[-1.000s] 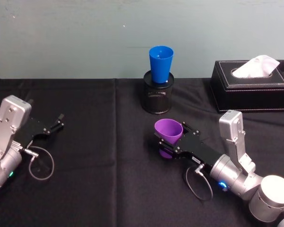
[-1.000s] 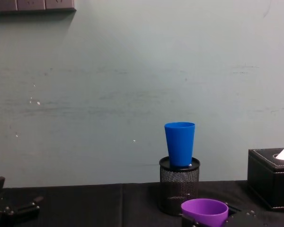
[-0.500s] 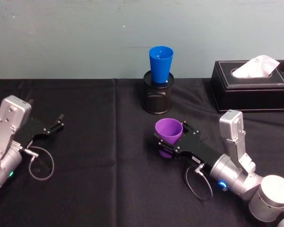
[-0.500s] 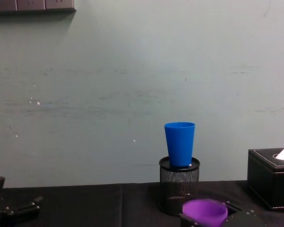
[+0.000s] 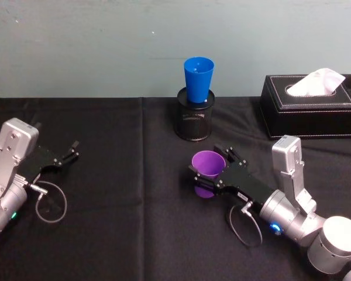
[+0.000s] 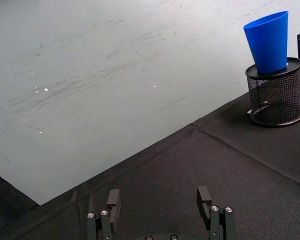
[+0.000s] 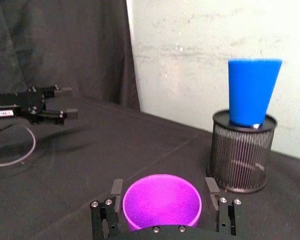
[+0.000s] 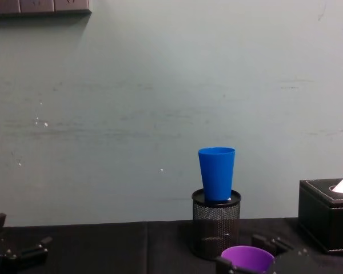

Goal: Pick up one cup with a gripper and tap it against the other cup.

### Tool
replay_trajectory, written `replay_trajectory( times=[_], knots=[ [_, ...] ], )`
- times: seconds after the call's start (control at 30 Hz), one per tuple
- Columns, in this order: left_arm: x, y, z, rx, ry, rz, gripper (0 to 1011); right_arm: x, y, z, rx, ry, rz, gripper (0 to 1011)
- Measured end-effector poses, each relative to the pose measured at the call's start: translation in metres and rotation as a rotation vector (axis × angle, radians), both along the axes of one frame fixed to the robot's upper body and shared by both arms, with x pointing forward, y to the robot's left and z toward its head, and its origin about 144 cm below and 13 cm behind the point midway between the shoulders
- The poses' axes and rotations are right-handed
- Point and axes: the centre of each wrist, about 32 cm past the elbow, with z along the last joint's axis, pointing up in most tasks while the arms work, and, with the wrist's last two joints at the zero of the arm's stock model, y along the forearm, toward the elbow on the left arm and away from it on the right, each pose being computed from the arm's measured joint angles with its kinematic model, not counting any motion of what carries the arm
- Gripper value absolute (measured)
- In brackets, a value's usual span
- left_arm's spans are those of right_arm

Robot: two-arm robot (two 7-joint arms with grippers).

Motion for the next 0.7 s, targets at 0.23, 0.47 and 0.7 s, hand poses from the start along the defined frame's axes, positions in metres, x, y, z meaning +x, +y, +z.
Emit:
replay_trajectory(
  times=[0.23, 0.47, 0.7],
  knots=[
    [0.0, 0.0, 0.0, 0.0, 0.0, 0.0, 1000, -0.002, 0.001, 0.013, 0.03, -0.063, -0.005, 1003],
    [0.0, 0.0, 0.0, 0.0, 0.0, 0.0, 1000, -0.005, 0.002, 0.031, 0.069, -0.114, -0.08, 1003],
    [0.0, 0.0, 0.0, 0.0, 0.0, 0.0, 1000, -0.007, 0.005, 0.052, 0.004, -0.065, -0.282, 1003]
  ],
)
